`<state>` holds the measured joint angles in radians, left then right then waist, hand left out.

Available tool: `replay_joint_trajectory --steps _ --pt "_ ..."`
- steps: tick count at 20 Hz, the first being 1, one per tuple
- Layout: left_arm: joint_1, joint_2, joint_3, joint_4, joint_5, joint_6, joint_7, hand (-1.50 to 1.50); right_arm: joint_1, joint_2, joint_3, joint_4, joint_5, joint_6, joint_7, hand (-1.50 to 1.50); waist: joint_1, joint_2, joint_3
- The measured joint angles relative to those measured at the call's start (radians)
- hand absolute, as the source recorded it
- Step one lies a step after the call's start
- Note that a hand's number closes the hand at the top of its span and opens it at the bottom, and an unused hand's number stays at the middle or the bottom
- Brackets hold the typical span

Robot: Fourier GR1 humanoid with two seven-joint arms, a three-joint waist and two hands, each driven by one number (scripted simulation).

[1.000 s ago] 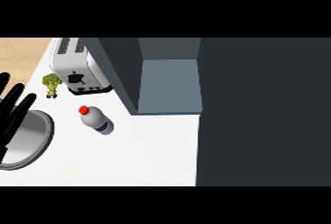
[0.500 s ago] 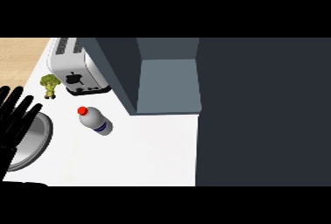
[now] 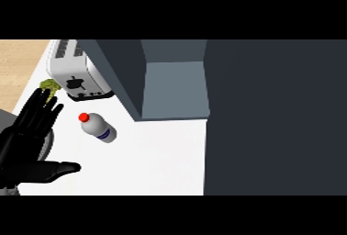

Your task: Pick up the bottled water, place it into the cabinet and close the cabinet

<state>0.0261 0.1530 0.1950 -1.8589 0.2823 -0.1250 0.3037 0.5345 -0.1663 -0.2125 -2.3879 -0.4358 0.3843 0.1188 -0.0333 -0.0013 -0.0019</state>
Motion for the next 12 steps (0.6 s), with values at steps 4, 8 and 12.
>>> replay_joint_trajectory --steps 4,8,12 --pt "-0.039 0.001 0.003 0.106 -0.029 -0.009 -0.058 -1.50 0.048 0.010 -0.001 0.000 -0.015 0.030 -0.035 -1.50 -0.003 -0.001 0.000" --pt "-0.068 0.002 0.018 0.242 -0.070 -0.017 -0.154 -1.50 0.065 0.008 -0.007 0.005 -0.029 0.046 -0.053 -1.50 -0.001 0.001 0.000" --pt "-0.104 0.007 0.032 0.381 -0.096 -0.025 -0.231 -1.50 0.079 -0.001 -0.022 0.008 -0.042 0.059 -0.070 -1.50 0.002 0.001 0.000"
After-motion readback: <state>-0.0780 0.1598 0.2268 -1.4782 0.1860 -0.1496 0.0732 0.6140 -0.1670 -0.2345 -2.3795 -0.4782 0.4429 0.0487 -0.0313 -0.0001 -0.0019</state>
